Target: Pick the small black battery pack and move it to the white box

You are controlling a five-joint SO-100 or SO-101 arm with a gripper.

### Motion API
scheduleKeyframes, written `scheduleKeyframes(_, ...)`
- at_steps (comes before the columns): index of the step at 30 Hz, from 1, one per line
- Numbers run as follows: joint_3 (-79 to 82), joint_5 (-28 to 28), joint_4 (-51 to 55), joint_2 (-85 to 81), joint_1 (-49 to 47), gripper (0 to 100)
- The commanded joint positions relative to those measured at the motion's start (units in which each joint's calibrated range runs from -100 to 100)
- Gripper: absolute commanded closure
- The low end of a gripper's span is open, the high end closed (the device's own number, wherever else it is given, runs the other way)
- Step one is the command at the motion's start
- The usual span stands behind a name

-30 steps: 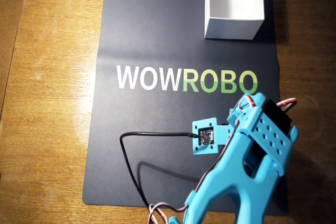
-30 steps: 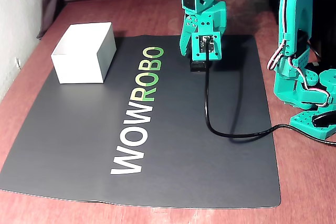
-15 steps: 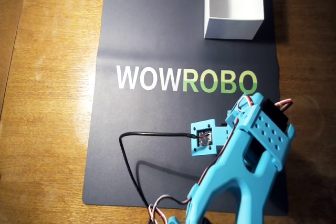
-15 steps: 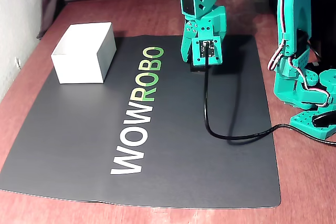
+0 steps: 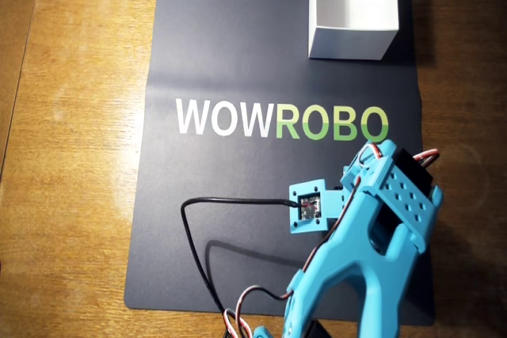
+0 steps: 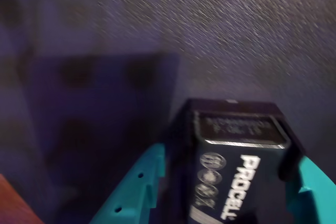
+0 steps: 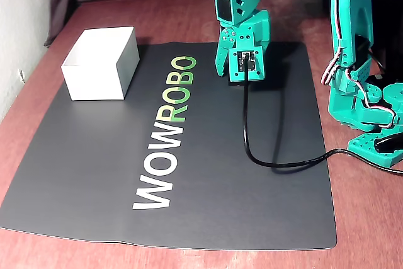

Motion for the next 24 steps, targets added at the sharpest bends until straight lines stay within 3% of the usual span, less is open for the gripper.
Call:
scheduleKeyframes(1, -1.2, -0.1, -1.8, -0.2, 0.8, 75)
scheduleKeyframes(24, 1.5, -0.1, 1.1, -0.1, 0.2, 75)
